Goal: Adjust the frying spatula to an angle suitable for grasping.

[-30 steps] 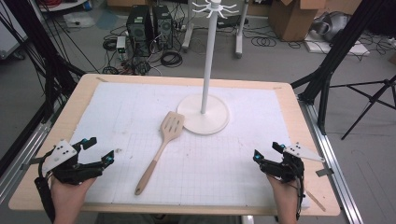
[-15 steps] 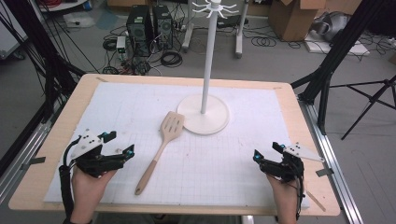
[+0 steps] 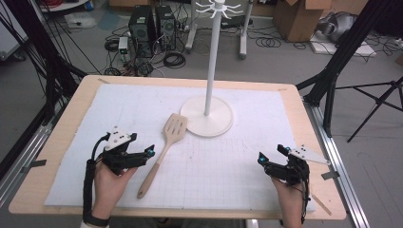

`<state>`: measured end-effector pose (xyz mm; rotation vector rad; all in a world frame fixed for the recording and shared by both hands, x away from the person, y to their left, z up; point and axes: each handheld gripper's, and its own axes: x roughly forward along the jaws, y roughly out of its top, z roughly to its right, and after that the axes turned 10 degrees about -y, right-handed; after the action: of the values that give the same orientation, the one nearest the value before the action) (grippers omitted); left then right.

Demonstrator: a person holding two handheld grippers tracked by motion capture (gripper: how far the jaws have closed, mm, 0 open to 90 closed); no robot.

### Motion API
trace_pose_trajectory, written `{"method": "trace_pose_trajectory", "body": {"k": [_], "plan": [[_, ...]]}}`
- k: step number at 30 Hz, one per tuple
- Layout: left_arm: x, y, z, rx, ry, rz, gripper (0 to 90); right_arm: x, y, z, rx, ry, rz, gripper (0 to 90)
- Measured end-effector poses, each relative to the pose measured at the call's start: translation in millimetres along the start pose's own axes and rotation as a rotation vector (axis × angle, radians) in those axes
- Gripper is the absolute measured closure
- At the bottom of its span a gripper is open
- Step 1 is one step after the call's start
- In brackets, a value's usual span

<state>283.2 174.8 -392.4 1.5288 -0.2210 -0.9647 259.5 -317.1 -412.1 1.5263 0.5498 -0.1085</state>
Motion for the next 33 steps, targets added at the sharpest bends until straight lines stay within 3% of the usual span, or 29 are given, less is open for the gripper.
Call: {"method": "trace_pose_trajectory", "body": {"k": [6,13,24,33], "plan": [[16.5,-2.0,6.0,0.007,-0.018,-0.038,21.8,0.0,0.1,-0.2,0.002,0.001,0.001,15.8],[43.1,-8.4,10.3,0.006,-0.009,-0.135,22.5,0.8,0.6,-1.1,0.004,0.005,0.002,15.8],[66.3,-15.7,12.9,-0.017,-0.011,-0.253,34.8,2.1,0.8,-0.3,0.000,0.005,0.006,15.8],[71.4,-18.2,11.9,-0.025,0.002,-0.292,45.8,1.1,0.9,0.0,0.006,0.000,0.006,15.8]]}}
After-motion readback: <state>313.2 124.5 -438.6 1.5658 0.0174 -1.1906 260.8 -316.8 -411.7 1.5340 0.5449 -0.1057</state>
